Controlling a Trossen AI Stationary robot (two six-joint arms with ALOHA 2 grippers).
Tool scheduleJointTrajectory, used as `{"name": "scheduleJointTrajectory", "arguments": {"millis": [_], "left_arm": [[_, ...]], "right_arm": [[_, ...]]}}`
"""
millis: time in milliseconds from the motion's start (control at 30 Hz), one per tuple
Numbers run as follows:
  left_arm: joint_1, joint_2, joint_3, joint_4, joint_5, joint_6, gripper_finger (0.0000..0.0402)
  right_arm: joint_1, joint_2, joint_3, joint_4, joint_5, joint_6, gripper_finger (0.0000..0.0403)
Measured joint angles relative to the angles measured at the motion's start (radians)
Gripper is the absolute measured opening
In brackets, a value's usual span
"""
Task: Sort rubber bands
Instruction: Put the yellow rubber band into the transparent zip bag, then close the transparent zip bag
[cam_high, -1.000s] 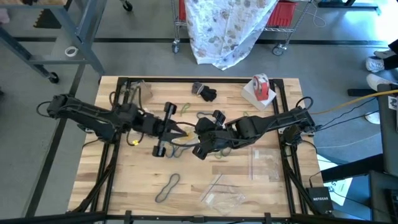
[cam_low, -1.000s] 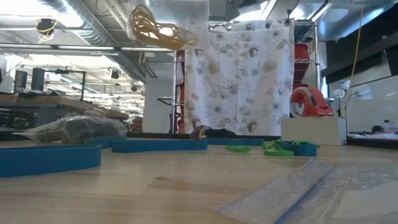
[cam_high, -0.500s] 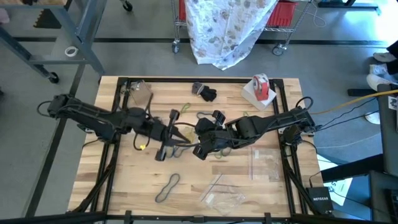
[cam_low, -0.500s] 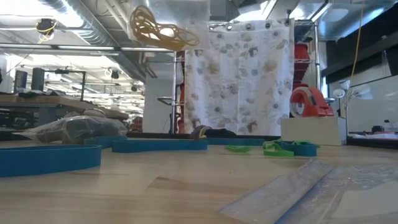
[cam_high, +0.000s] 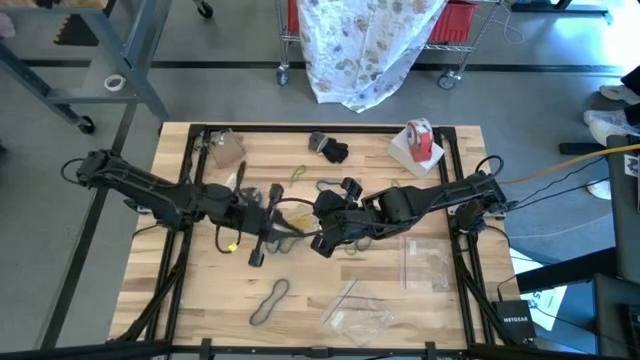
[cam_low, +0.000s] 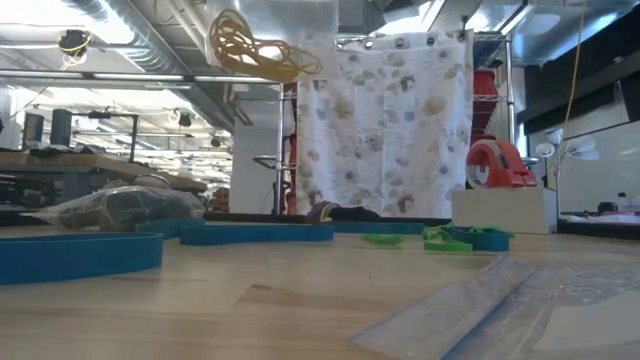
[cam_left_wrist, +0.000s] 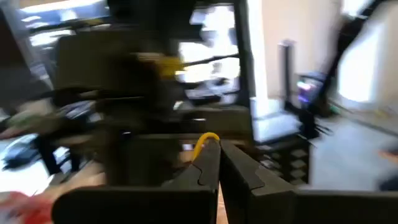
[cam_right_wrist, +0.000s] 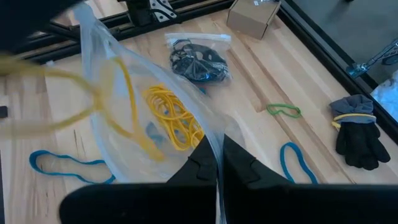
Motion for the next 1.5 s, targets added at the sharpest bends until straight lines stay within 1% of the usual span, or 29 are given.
{"name": "scheduleJointTrajectory", "arguments": {"millis": [67, 167, 367, 700, 733, 833, 967, 1067, 1133, 1233, 1367, 1500], "left_arm": [[0.000, -0.014, 0.002, 0.008, -0.047, -0.046, 0.0000], [0.006, -0.028, 0.004, -0.029, -0.056, -0.049, 0.0000], [0.020, -0.024, 0.003, -0.100, -0.059, 0.022, 0.0000], [0.061, -0.035, 0.004, -0.101, -0.089, 0.093, 0.0000], [0.062, -0.035, 0.004, -0.107, -0.087, 0.080, 0.0000], [0.061, -0.031, 0.004, -0.160, -0.040, 0.053, 0.0000], [0.061, -0.031, 0.004, -0.186, -0.037, 0.020, 0.0003], [0.063, -0.031, 0.004, -0.209, -0.043, 0.017, 0.0028], [0.062, -0.032, 0.004, -0.221, -0.044, 0.011, 0.0054], [0.061, -0.033, 0.047, -0.303, -0.056, 0.026, 0.0098], [0.043, -0.034, 0.158, -0.516, -0.062, 0.022, 0.0143], [0.020, -0.035, 0.269, -0.816, -0.067, -0.028, 0.0163]], "right_arm": [[0.000, 0.000, 0.000, 0.000, 0.000, 0.000, 0.0000], [0.000, 0.000, 0.000, 0.002, 0.001, -0.002, 0.0000], [0.000, 0.000, 0.000, 0.006, 0.003, -0.005, 0.0000], [0.000, 0.000, 0.000, 0.005, 0.003, -0.014, 0.0000], [0.000, 0.000, 0.000, 0.005, 0.003, -0.018, 0.0000], [0.000, 0.000, 0.000, 0.005, 0.004, -0.024, 0.0000], [-0.004, 0.000, 0.000, 0.006, 0.004, -0.032, 0.0000], [-0.008, 0.000, 0.000, 0.005, 0.004, -0.034, 0.0000], [-0.008, 0.000, -0.001, 0.005, 0.004, -0.044, 0.0000], [-0.008, 0.000, -0.001, 0.005, 0.004, -0.054, 0.0000], [-0.008, 0.000, -0.001, -0.008, 0.004, -0.055, 0.0000], [-0.007, 0.000, -0.001, -0.027, 0.004, -0.047, 0.0000]]}}
